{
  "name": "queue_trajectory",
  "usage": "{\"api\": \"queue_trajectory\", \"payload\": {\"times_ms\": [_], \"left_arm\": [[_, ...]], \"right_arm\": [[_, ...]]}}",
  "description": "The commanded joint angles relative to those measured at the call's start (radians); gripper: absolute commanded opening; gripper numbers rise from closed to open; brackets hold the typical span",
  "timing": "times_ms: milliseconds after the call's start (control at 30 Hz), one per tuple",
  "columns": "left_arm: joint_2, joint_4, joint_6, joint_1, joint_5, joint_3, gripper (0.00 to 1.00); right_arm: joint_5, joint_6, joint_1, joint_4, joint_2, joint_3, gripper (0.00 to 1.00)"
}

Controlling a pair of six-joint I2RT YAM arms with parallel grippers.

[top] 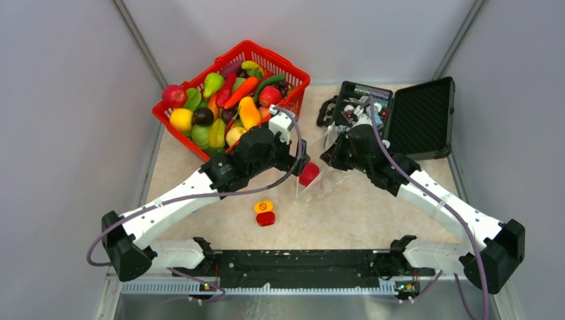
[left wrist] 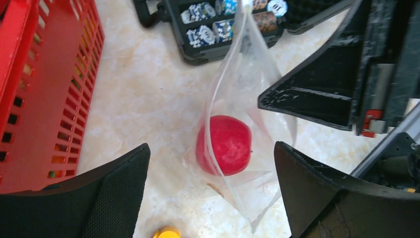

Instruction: Place the food in the zip-top bag and seal the zipper

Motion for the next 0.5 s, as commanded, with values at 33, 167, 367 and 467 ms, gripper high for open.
{"api": "queue_trajectory", "payload": {"times_ms": [33,167,367,467], "left_arm": [[0.045,-0.084,-0.02,0.004,-0.005,0.003,0.89],[0.064,-0.038,-0.066,0.004,0.078,-0.027,0.8],[0.132,-0.059,-0.077,0.004,0.048,-0.025,0.53],[0.146,-0.054,-0.071,0.005,0.071,-0.016,0.22]], "right_arm": [[-0.006,0.002,-0.003,0.043,-0.024,0.005,0.0],[-0.009,0.001,-0.003,0.041,-0.022,0.007,0.0],[-0.022,-0.012,-0.003,0.045,-0.023,0.011,0.0],[0.001,-0.034,-0.003,0.027,-0.024,0.014,0.0]]}}
